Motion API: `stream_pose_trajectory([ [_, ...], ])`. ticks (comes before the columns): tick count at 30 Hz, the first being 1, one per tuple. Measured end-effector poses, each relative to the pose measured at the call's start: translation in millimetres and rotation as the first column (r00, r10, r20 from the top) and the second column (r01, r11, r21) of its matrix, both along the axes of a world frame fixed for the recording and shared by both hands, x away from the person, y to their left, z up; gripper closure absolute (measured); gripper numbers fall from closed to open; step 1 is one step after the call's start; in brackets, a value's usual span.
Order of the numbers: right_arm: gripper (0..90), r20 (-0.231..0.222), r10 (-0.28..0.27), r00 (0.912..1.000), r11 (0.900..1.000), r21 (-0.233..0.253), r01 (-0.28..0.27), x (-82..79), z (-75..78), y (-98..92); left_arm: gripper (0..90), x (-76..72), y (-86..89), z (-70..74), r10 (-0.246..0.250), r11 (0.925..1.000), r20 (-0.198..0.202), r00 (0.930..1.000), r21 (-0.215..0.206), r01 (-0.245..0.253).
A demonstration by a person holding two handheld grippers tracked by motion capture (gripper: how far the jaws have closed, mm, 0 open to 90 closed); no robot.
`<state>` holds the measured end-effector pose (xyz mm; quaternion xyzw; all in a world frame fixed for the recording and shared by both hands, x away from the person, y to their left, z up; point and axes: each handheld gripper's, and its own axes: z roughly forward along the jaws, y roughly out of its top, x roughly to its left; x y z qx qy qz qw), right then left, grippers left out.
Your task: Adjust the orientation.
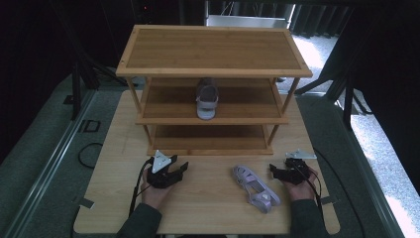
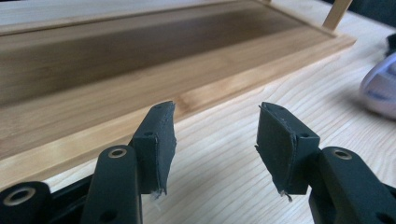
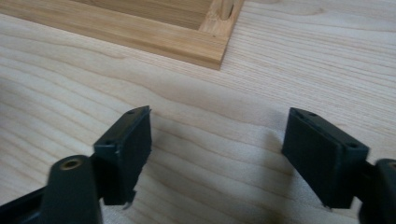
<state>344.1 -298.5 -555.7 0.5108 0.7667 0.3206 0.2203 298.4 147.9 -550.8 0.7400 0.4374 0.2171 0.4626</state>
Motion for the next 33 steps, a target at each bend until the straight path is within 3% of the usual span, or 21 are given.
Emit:
stream_pose_trajectory([
  [8,36.4,0.008,0.007,0.9999,1.0,-0.018,-0.007,-5.9,4.5,1.2,47.2,2.2,0.3,-3.6,0.012,0.9999,-0.012,0.9999,0.009,-0.012],
  [13,40.5,0.043,0.02,0.9989,1.0,-0.006,-0.02,-15.4,15.4,3.1,47.4,2.5,0.8,-3.9,0.018,0.9998,-0.011,0.9998,0.013,-0.017],
  [22,40.9,0.085,0.057,0.9947,0.998,0.012,-0.059,-31.2,30.5,11.1,47.7,2.1,0.2,-4.1,0.016,0.9997,-0.008,0.9998,0.019,-0.015],
  [29,40.8,0.124,0.099,0.9874,0.993,0.048,-0.105,-50.5,45.3,16.4,47.7,0.2,-0.7,-3.3,0.006,0.9996,0.005,1.0,0.026,-0.006],
  [33,40.8,0.138,0.124,0.9827,0.99,0.045,-0.131,-60.5,50.3,20.1,47.7,0.0,-0.9,-3.3,0.007,0.9997,0.009,0.9999,0.024,-0.007],
])
